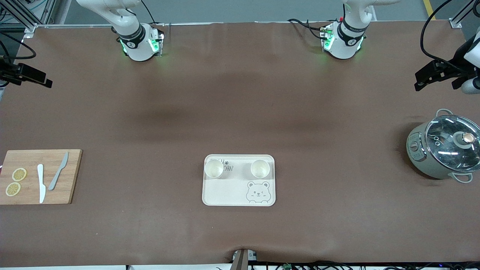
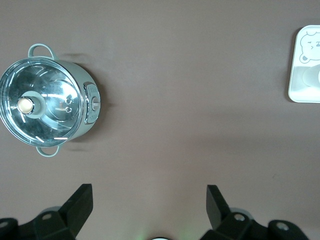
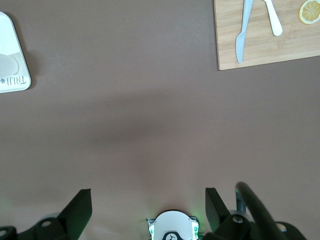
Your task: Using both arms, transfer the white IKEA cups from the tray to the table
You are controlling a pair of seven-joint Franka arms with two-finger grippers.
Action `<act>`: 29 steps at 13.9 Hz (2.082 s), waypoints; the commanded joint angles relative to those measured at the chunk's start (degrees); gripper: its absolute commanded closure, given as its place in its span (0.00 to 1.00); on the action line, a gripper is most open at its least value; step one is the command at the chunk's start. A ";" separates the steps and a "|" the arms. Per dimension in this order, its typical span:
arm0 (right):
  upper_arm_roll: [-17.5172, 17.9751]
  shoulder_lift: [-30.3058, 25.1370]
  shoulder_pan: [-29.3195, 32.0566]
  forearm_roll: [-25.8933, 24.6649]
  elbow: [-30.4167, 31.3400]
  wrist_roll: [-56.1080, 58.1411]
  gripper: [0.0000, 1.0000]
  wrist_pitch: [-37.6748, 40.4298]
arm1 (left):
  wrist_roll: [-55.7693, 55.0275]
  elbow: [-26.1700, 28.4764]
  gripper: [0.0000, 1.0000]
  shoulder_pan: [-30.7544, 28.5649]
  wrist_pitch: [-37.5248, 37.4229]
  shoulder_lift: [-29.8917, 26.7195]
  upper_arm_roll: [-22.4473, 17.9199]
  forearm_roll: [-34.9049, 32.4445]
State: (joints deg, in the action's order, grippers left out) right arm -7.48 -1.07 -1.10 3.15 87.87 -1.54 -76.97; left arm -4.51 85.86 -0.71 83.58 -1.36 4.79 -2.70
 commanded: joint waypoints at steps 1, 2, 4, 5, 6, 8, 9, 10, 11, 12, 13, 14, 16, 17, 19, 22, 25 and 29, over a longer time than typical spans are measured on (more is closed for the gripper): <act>0.27 -0.60 0.66 1.42 0.46 -0.57 0.00 0.24 | 1.08 -0.52 0.00 -0.35 -0.61 -0.57 -0.04 0.86; 0.27 -0.60 0.66 1.42 0.46 -0.57 0.00 0.33 | 1.43 -0.52 0.00 -0.44 -0.61 -0.57 -0.04 0.86; 0.27 -0.60 0.66 1.42 0.46 -0.57 0.00 0.33 | 1.00 -0.52 0.00 -0.44 -0.61 -0.40 -0.30 0.51; 0.18 -0.60 0.66 1.42 0.55 -0.57 0.00 0.33 | 0.64 -0.78 0.00 -0.26 -1.14 -0.31 -0.13 0.51; 0.18 -0.60 0.57 1.42 0.64 -0.57 0.00 0.42 | 0.55 -1.66 0.00 -0.26 -1.92 0.04 -0.30 0.16; 0.18 -0.60 0.66 1.42 0.82 -0.57 0.00 0.33 | 0.46 -1.40 0.00 -0.44 -2.02 0.74 -0.13 0.15; 0.10 -0.60 0.66 1.42 0.82 -0.57 0.00 0.33 | 0.29 -0.97 0.00 -0.35 -2.11 0.83 -0.13 0.24; 0.09 -0.60 0.66 1.42 0.82 -0.57 0.00 0.42 | -0.15 -0.35 0.00 -0.35 -2.46 1.01 -0.04 0.16; 0.09 -0.60 0.66 1.42 0.82 -0.57 0.00 0.42 | -0.85 0.78 0.00 -0.26 -2.63 1.10 -0.04 0.24; 0.09 -0.60 0.66 1.42 0.90 -0.57 0.00 0.42 | -1.46 1.06 0.00 -0.26 -2.46 1.71 0.05 0.50; 0.09 -0.60 0.75 1.42 0.90 -0.57 0.00 0.42 | -2.17 0.71 0.00 0.00 -2.55 2.67 0.05 1.12; 0.09 -0.60 0.66 1.42 0.90 -0.57 0.00 0.42 | -4.09 0.97 0.00 0.26 -2.55 3.20 0.14 1.21; 0.09 -0.60 0.66 1.42 0.82 -0.57 0.00 0.68 | -7.34 0.97 0.00 2.19 -2.46 4.52 0.31 1.21; 0.09 -0.60 0.66 1.42 0.82 -0.57 0.00 0.77 | -9.10 0.97 0.00 3.42 -2.11 5.48 0.31 1.21; 0.09 -0.60 0.40 1.42 0.82 -0.57 0.00 0.77 | -12.44 1.15 0.00 5.70 -0.45 7.41 0.49 1.21; 0.09 -0.60 0.57 1.42 0.82 -0.57 0.00 0.68 | -19.63 1.23 0.00 8.08 3.50 11.19 0.58 4.62; 0.09 -0.60 0.66 1.51 0.82 -0.57 0.00 0.77 | -27.72 1.23 0.00 11.77 9.30 15.85 0.75 4.46; -0.08 -0.60 0.75 1.51 0.82 -0.57 0.00 0.68 | -36.61 1.23 0.00 16.77 14.93 21.39 0.75 4.02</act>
State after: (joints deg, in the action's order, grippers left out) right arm -7.57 -1.07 -0.98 3.53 88.27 -1.56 -76.52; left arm -38.01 87.74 14.12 96.65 18.01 5.79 0.91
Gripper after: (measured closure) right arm 0.000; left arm 0.000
